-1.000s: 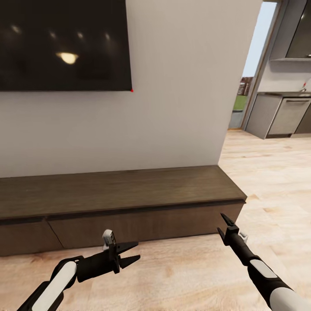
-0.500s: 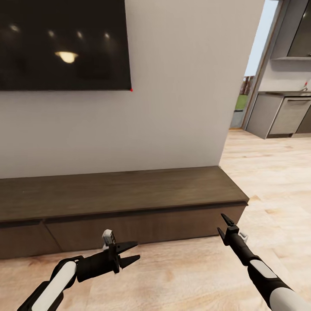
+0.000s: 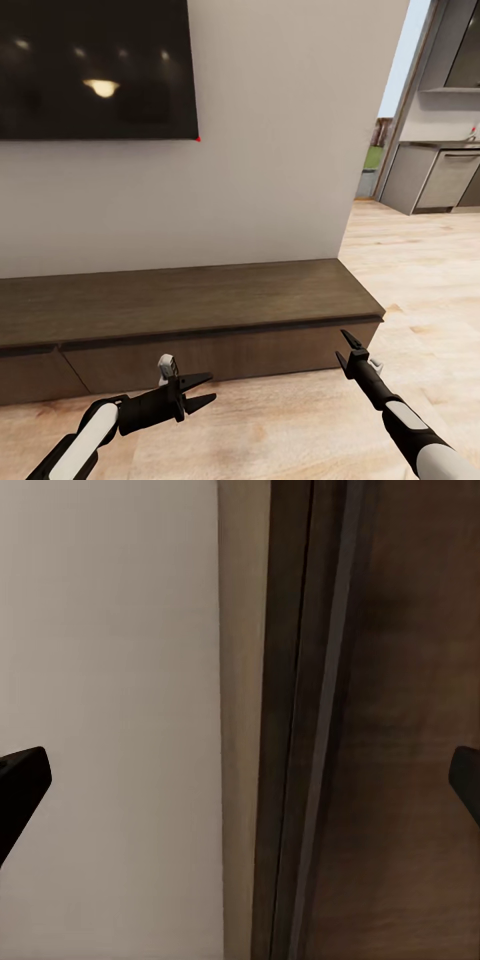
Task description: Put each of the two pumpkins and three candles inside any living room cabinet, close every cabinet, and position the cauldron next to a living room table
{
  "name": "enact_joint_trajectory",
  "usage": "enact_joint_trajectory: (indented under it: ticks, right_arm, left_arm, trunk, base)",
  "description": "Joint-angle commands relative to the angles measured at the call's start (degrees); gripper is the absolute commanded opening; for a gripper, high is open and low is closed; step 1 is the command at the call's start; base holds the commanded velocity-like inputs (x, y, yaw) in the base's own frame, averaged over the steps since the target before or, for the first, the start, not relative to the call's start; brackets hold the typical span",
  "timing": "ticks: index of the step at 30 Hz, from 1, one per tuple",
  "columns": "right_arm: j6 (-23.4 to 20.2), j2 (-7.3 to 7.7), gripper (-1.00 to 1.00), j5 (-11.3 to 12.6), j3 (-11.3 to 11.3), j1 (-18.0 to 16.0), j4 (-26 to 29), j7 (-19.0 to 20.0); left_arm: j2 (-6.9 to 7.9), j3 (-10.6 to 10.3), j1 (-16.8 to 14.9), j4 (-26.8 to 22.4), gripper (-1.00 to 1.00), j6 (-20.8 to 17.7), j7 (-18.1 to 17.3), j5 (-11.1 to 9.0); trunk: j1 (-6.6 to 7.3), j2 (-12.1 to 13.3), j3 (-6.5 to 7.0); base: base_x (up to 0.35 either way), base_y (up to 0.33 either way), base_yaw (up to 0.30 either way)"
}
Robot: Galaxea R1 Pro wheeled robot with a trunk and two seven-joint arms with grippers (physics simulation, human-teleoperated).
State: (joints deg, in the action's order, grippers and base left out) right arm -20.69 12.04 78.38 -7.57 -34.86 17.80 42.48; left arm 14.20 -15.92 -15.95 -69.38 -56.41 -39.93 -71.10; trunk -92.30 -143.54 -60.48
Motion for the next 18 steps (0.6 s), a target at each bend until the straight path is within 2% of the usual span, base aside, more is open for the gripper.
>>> enact_joint_trajectory:
  ticks: [1, 5, 15, 18]
  right_arm:
    - [-0.5, 0.0, 1.0, 0.5, -0.1, 0.0, 0.0, 0.1]
    - [-0.5, 0.0, 1.0, 0.5, -0.1, 0.0, 0.0, 0.1]
    - [-0.5, 0.0, 1.0, 0.5, -0.1, 0.0, 0.0, 0.1]
    - [-0.5, 0.0, 1.0, 0.5, -0.1, 0.0, 0.0, 0.1]
  left_arm:
    - [0.04, 0.0, 0.0, 0.0, 1.0, -0.2, -0.1, -0.1]
    - [0.11, 0.1, 0.0, 0.0, 1.0, -0.2, -0.1, -0.1]
    - [0.04, 0.0, 0.0, 0.0, 1.0, -0.2, -0.1, -0.2]
    - [0.04, 0.0, 0.0, 0.0, 1.0, -0.2, -0.1, -0.1]
  trunk:
    - [0.01, 0.0, -0.05]
    - [0.01, 0.0, -0.05]
    - [-0.25, -0.2, -2.27]
    - [-0.25, -0.2, -2.27]
  base:
    - [0.002, -0.002, 0.0]
    - [0.0, 0.0, 0.0]
    - [0.0, 0.0, 0.0]
    - [0.0, 0.0, 0.0]
